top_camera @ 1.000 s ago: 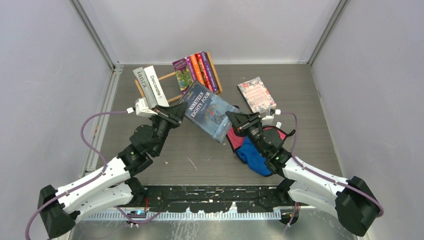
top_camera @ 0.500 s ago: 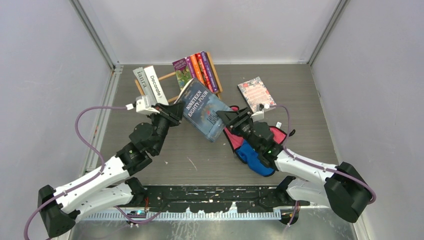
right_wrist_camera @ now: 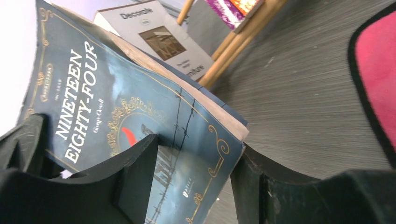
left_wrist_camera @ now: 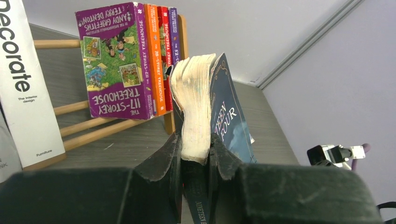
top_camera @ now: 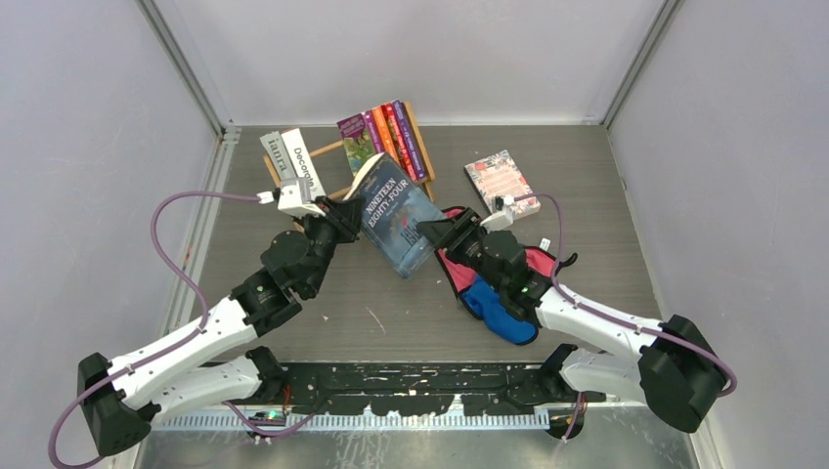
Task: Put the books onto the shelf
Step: Pick up the book from the center of the board.
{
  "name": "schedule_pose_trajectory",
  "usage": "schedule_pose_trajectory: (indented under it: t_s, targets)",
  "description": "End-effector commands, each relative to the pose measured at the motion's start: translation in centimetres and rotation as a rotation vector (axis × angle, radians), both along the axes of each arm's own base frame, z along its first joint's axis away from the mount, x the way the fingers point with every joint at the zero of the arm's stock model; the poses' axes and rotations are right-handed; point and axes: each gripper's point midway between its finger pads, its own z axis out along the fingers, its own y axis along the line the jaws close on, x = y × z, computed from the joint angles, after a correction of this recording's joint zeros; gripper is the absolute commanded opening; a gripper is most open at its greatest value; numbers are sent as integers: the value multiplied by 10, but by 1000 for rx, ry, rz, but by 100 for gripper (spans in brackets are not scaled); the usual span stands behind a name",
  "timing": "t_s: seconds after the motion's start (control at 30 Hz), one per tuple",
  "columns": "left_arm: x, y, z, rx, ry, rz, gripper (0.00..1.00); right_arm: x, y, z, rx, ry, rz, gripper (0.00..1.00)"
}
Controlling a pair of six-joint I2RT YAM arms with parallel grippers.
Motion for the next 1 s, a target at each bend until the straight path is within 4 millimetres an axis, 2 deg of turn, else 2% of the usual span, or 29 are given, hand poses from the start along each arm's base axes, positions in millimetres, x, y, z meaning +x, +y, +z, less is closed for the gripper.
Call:
schedule_pose_trajectory:
  t_s: [0.0,0.13,0.27,0.5,0.7,0.97]
  targets:
    - [-1,10,36,-6,-72,35,0,15,-15,26,-44,-101,-99,61]
    - [-2,14,44,-3,-80,45,0,17,-28,9,-126,-89,-145,62]
    - [-1,15,46,5,-79,54,0,17,-40,1,-211,-92,-179,63]
    - [8,8,46,44,-64,70,0,10,-43,6,-457,-131,-145,65]
    - [17,-1,47,90,-45,75,0,-6,-23,25,-685,-232,-88,65]
    - [22,-8,48,113,-14,76,0,-49,18,34,-956,-384,4,65]
